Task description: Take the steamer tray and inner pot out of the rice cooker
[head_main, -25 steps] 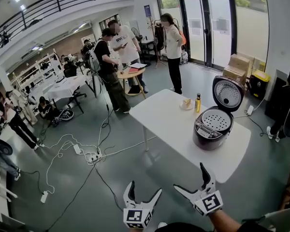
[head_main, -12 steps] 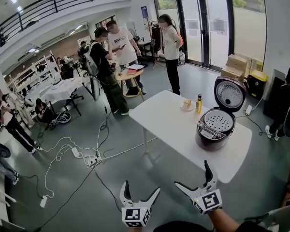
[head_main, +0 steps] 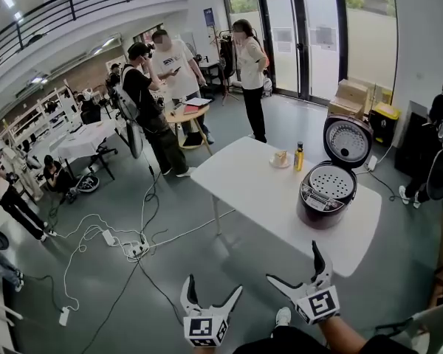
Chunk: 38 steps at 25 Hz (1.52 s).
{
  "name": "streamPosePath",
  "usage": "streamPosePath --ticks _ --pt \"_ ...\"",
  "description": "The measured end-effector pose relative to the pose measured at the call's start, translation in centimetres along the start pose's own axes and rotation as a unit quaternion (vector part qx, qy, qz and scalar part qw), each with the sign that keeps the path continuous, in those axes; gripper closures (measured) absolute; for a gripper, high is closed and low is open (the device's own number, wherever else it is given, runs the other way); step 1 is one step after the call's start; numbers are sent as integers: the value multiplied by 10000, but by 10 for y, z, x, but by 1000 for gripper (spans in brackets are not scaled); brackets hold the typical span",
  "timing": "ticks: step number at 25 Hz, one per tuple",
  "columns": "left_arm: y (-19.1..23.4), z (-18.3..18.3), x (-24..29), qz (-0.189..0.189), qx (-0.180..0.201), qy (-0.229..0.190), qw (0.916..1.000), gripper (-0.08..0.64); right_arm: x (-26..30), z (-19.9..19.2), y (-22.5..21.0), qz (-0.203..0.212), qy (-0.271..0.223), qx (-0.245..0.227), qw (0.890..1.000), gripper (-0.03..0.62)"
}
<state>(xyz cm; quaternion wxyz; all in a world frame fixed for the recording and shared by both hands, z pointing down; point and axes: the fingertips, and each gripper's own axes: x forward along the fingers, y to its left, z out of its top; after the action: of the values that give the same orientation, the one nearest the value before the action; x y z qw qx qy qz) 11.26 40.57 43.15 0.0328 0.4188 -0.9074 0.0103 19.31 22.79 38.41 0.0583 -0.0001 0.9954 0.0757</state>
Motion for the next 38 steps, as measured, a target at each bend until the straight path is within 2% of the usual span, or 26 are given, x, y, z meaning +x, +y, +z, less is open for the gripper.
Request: streamPosePath --ticks 9,17,25,29,32,36,38 --pt "7 5 64 -221 42 33 9997 -25 45 -7 -40 -197 -80 -43 9998 -2" --pt "2 15 157 -476 145 120 9987 -25 95 -19 -110 -437 -46 -90 9990 -2" --pt "-39 24 262 -892 215 211 9956 -23 121 -41 -205 -789 244 -129 9965 -2" --pt "-66 32 311 -1151 281 204 9927 -23 124 -49 -252 -969 194 -145 9950 -2" --pt "-78 35 342 -1310 332 191 9906 -21 130 -52 -277 -1093 338 -118 9934 -2" --pt "-90 33 374 -1592 376 232 9863 -21 133 -56 -305 -1376 164 -259 9900 -2" --pt "-99 31 390 -1747 411 246 9835 -21 132 -62 -317 -1511 307 -200 9878 -2"
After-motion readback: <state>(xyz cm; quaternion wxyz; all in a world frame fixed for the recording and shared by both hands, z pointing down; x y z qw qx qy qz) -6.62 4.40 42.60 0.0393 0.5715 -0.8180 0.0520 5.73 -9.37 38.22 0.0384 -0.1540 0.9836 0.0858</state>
